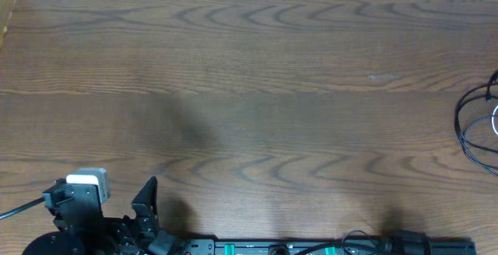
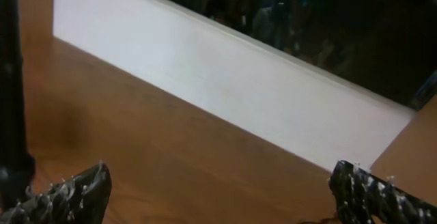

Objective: Untangle cables

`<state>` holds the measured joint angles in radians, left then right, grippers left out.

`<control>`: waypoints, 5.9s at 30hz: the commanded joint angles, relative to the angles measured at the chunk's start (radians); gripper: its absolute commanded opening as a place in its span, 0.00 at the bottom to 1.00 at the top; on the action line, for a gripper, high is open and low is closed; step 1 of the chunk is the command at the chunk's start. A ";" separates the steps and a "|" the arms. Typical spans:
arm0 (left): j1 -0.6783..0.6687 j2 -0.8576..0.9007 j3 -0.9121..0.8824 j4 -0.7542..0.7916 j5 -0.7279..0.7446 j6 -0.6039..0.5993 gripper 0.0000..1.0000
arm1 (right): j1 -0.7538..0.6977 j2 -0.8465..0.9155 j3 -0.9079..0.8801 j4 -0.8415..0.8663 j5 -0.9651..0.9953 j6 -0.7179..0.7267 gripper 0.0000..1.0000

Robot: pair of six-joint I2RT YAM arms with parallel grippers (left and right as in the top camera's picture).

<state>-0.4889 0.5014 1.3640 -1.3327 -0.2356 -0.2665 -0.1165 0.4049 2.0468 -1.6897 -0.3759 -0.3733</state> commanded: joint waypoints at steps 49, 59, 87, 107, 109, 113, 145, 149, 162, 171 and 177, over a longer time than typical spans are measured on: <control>0.000 -0.008 0.000 -0.010 -0.013 -0.013 0.96 | 0.058 -0.397 -1.965 1.730 0.314 0.296 0.99; 0.000 -0.008 0.000 -0.021 -0.013 -0.013 0.96 | 0.058 -0.397 -1.984 1.511 0.352 0.343 0.99; 0.000 -0.008 0.000 -0.027 -0.043 -0.035 0.96 | 0.080 -0.400 -1.983 1.478 0.370 0.395 0.99; -0.001 -0.017 -0.316 0.386 0.059 -0.114 0.96 | 0.166 -0.399 -1.983 1.479 0.370 0.395 0.99; -0.001 -0.035 -0.417 0.500 0.113 -0.150 0.96 | 0.166 -0.399 -1.983 1.479 0.370 0.395 0.99; -0.001 -0.045 -0.527 0.591 0.119 -0.197 0.96 | 0.166 -0.399 -1.983 1.479 0.370 0.395 0.99; 0.113 -0.039 -1.224 1.689 -0.011 -0.068 0.96 | 0.166 -0.399 -1.983 1.479 0.370 0.395 0.99; 0.226 -0.140 -1.224 1.581 0.028 -0.068 0.96 | 0.166 -0.399 -1.983 1.479 0.370 0.395 0.99; 0.387 -0.446 -1.266 1.324 0.068 -0.067 0.96 | 0.166 -0.399 -1.983 1.479 0.370 0.395 0.99; 0.446 -0.500 -1.352 1.329 0.116 -0.067 0.96 | 0.166 -0.399 -1.983 1.479 0.370 0.395 0.99; 0.460 -0.500 -1.360 1.266 0.145 -0.020 0.96 | 0.166 -0.399 -1.983 1.479 0.370 0.395 0.99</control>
<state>-0.0357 0.0101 0.0204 -0.0185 -0.1226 -0.3367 0.0433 0.0109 0.0647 -0.2073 -0.0097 0.0120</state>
